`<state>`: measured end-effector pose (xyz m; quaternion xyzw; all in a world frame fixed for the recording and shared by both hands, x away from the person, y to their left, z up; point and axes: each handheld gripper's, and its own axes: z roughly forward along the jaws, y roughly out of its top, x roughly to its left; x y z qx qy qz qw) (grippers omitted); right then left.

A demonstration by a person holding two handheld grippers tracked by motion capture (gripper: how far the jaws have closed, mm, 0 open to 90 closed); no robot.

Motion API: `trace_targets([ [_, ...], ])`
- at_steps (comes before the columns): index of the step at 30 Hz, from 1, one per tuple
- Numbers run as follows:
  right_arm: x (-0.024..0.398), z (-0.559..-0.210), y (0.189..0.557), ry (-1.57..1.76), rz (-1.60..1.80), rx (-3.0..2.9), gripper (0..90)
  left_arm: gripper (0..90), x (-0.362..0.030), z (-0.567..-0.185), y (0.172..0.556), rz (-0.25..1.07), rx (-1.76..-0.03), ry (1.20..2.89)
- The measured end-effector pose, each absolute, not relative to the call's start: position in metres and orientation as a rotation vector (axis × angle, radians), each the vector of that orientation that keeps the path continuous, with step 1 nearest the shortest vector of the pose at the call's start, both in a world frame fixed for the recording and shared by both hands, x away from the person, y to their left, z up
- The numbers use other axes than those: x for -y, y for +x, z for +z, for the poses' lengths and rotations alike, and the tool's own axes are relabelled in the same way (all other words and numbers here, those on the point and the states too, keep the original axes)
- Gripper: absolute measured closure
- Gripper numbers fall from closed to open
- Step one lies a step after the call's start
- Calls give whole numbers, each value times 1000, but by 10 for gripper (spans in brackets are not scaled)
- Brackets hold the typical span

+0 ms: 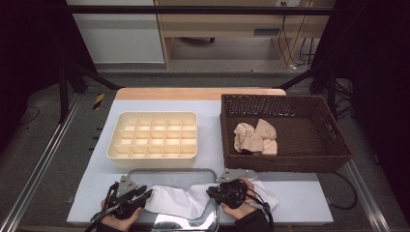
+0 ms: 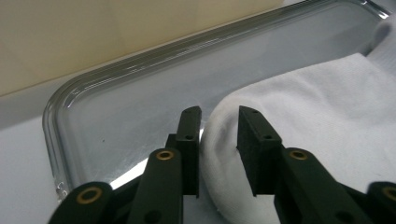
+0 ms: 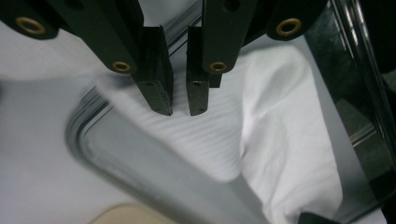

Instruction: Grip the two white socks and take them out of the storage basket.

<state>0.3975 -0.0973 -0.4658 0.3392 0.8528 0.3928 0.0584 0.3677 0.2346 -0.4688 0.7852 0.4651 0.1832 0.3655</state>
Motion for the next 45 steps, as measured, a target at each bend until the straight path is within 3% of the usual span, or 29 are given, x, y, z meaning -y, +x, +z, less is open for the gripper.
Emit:
trace_targets([
  [5, 93, -467, 394, 1034, 1187, -2617, 778, 593, -237, -466, 362, 486, -1184, 2022],
  [10, 100, -444, 402, 1005, 1273, -2480, 755, 575, -242, -465, 360, 486, -1197, 2036],
  [19, 87, -462, 426, 1024, 1147, -2535, 659, 702, -246, -472, 363, 422, -1201, 2056],
  [23, 87, -465, 420, 1007, 1135, -2572, 684, 756, -245, -471, 362, 440, -1193, 2062],
  [28, 92, -467, 412, 1012, 1147, -2613, 814, 825, -245, -472, 362, 444, -1195, 2065],
  [31, 93, -465, 412, 1026, 1140, -2629, 842, 836, -245, -472, 362, 443, -1198, 2061],
  [39, 95, -442, 418, 943, 1207, -2376, 829, 838, -248, -469, 363, 481, -1208, 2013],
  [45, 96, -459, 411, 964, 1158, -2521, 794, 829, -250, -470, 364, 484, -1219, 2010],
])
